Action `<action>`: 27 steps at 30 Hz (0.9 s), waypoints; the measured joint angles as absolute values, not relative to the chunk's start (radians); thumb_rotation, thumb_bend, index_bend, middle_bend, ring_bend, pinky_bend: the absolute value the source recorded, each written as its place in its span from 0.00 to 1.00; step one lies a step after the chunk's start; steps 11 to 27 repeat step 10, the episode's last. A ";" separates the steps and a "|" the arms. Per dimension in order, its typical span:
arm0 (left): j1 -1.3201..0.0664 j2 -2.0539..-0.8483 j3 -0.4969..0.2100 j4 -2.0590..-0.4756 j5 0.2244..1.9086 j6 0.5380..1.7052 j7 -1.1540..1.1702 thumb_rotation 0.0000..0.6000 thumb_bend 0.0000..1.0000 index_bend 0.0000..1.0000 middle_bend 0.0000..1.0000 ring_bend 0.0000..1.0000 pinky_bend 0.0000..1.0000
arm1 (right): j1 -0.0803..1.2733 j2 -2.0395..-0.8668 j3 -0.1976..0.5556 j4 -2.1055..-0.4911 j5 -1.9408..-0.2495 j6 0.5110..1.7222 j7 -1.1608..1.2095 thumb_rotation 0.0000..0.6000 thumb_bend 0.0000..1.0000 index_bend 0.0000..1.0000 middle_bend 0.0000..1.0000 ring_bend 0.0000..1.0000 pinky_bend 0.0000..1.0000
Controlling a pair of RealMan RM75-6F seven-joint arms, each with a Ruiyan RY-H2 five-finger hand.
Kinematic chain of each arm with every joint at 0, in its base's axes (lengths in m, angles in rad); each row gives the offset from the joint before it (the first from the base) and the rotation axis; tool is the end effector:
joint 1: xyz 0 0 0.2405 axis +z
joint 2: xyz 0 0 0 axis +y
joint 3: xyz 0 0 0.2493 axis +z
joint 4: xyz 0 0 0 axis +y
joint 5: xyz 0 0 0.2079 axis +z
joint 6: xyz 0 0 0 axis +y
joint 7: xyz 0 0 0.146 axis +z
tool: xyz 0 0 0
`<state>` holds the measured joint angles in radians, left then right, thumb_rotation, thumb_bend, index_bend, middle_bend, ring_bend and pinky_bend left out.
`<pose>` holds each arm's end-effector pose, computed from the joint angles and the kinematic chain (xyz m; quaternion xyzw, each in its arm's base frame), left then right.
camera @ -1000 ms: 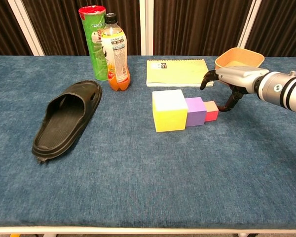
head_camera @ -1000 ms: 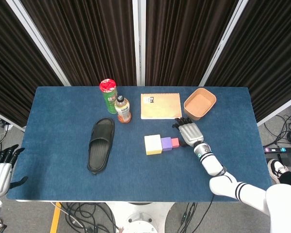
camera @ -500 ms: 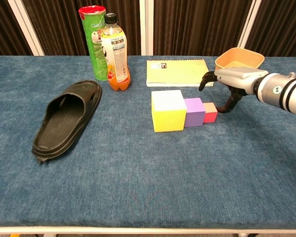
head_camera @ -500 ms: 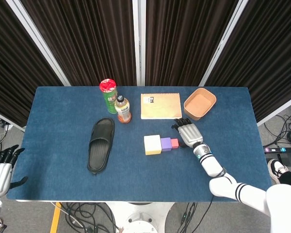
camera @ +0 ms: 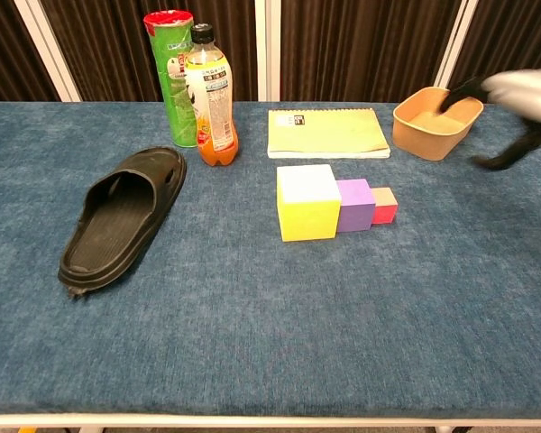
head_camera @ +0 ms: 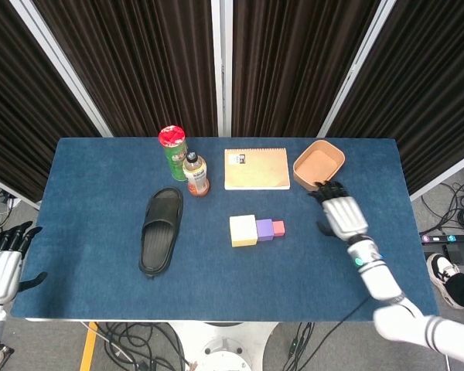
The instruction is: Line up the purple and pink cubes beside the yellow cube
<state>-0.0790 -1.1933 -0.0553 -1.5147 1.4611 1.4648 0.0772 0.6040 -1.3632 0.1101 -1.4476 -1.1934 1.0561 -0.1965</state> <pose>-0.3235 0.1825 0.1441 -0.6001 -0.3735 -0.3468 0.6165 -0.2259 -0.3348 0.0568 0.7045 -0.3735 0.3464 0.4941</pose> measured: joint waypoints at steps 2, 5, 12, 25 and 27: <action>-0.086 -1.199 -0.059 -1.516 1.458 1.459 0.086 1.00 0.00 0.22 0.22 0.15 0.17 | 0.540 -1.309 0.085 -1.497 -1.248 1.160 -0.180 1.00 0.26 0.15 0.08 0.00 0.00; -0.093 -1.202 -0.061 -1.522 1.456 1.453 0.097 1.00 0.00 0.22 0.22 0.15 0.17 | 0.433 -1.237 0.039 -1.554 -1.333 1.307 -0.145 1.00 0.26 0.14 0.07 0.00 0.00; -0.094 -1.206 -0.064 -1.534 1.456 1.461 0.123 1.00 0.00 0.22 0.22 0.15 0.17 | 0.269 -1.177 -0.022 -1.593 -1.445 1.515 -0.065 1.00 0.26 0.11 0.06 0.00 0.00; -0.094 -1.206 -0.064 -1.534 1.456 1.461 0.123 1.00 0.00 0.22 0.22 0.15 0.17 | 0.269 -1.177 -0.022 -1.593 -1.445 1.515 -0.065 1.00 0.26 0.11 0.06 0.00 0.00; -0.094 -1.206 -0.064 -1.534 1.456 1.461 0.123 1.00 0.00 0.22 0.22 0.15 0.17 | 0.269 -1.177 -0.022 -1.593 -1.445 1.515 -0.065 1.00 0.26 0.11 0.06 0.00 0.00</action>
